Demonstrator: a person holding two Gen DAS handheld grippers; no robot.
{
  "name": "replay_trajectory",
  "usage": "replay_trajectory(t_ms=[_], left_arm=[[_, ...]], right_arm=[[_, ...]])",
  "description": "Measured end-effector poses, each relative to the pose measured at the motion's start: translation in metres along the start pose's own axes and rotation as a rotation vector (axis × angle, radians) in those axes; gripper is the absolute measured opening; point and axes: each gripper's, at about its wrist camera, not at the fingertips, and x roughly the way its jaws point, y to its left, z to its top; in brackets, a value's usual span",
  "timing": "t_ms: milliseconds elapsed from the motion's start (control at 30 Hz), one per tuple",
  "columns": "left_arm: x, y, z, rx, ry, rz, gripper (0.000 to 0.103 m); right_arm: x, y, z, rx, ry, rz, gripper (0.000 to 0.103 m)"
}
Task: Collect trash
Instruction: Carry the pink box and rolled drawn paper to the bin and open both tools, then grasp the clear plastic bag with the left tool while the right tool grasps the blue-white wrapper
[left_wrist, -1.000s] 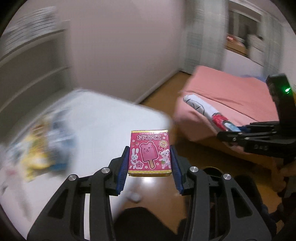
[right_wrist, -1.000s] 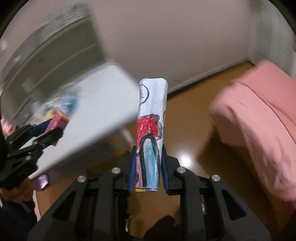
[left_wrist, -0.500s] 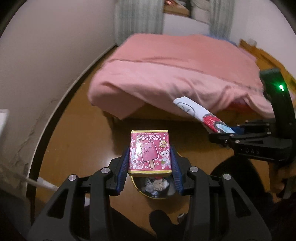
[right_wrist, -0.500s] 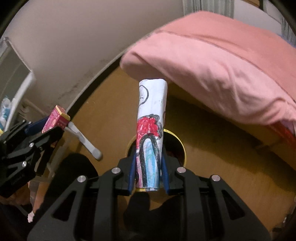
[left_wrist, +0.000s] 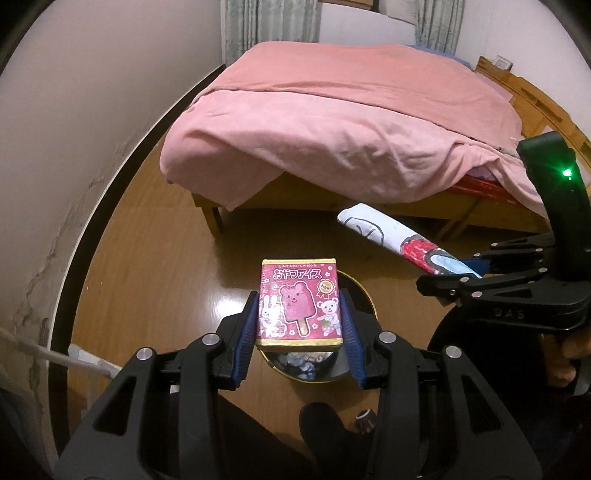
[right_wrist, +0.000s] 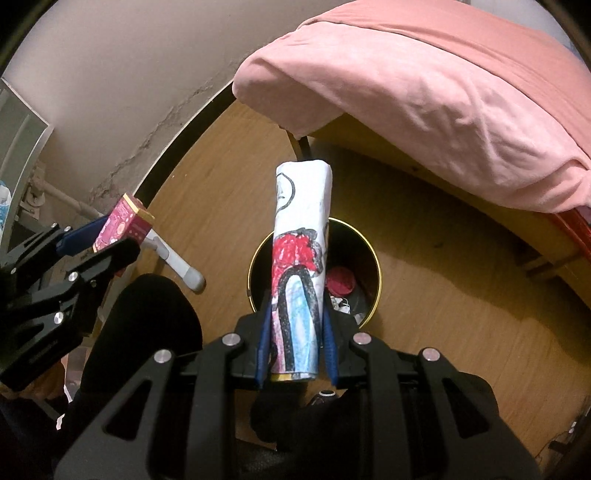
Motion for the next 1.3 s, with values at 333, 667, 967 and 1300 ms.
replay_trajectory(t_ms=[333,667,967,1300], left_arm=[[0.007,0.0,0.0,-0.009,0.02,-0.009,0.041],[0.025,-0.014,-0.001,0.01,0.053,-0.059,0.041],[0.033,-0.026,0.006,0.014,0.043,-0.075,0.073],[0.004,-0.015,0.009,0.001,-0.013,-0.014,0.089]], right_arm=[[-0.004,-0.007,0.006,0.025,-0.029,0.002,0.06],[-0.017,-0.021,0.006,0.062,-0.062,0.009,0.064],[-0.027,-0.039,0.0,0.097,-0.077,0.005,0.065],[-0.032,-0.029,0.006,0.07,-0.092,0.001,0.07]])
